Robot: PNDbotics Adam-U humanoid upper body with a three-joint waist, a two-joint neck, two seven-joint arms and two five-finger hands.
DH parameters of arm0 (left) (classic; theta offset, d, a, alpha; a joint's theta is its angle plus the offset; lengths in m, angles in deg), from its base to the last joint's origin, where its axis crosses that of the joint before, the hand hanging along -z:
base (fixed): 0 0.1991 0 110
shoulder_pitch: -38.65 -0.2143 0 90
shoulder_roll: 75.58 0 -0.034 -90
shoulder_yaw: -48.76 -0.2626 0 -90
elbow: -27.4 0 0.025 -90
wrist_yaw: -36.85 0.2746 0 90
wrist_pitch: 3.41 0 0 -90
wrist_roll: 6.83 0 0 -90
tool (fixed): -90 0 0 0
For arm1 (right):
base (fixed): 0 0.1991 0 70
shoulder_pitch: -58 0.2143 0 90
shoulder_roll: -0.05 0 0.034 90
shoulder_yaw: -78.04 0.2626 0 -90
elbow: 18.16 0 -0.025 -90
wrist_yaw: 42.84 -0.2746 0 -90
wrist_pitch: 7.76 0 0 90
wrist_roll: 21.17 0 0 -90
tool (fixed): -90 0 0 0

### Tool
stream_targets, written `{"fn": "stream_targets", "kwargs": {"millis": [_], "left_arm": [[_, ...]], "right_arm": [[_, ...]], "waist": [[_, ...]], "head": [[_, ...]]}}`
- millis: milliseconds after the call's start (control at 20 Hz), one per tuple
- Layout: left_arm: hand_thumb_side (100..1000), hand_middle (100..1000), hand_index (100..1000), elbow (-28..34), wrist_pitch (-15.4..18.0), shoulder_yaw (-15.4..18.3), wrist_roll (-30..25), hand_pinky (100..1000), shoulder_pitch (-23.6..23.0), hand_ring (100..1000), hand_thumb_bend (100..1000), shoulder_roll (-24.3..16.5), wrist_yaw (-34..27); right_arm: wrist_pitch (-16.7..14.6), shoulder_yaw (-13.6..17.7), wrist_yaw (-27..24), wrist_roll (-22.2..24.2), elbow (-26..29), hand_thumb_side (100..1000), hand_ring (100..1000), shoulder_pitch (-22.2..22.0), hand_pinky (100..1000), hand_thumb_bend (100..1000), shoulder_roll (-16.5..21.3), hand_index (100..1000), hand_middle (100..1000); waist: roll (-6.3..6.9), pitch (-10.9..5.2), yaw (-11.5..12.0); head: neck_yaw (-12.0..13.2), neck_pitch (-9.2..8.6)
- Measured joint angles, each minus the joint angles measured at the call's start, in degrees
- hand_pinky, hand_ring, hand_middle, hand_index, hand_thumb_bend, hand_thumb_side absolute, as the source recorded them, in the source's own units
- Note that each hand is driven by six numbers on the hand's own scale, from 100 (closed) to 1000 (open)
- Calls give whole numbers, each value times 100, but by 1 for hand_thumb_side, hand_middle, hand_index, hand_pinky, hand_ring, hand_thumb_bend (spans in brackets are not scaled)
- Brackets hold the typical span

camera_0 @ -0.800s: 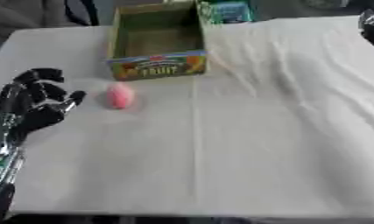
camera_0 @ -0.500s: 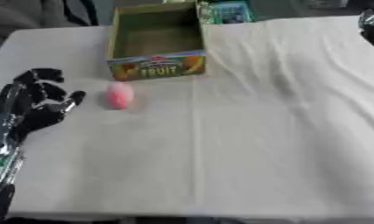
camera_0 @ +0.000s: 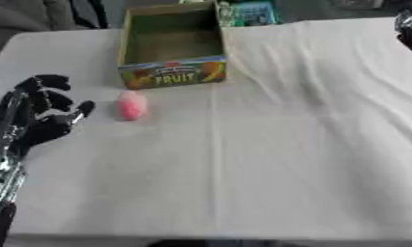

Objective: Pick up objects on the table and place them in the box.

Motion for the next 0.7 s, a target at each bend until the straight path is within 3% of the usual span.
{"fn": "stream_targets", "kwargs": {"millis": [350,700], "left_arm": [[167,621,747,-166,-151,-216,-325,580,404,561,716,-276,991],[165,638,775,-412,-242,-528,-933,602,896,578,762,-564,2056]], "right_arm": [[0,-30,0,3,0,465,880,4,735,100,-4,895,713],[2,-32,2,6,0,464,880,16,735,100,-40,895,713]], "waist": [[0,-19,-38],[3,-24,-93]], "head": [[4,0],[11,2]]}}
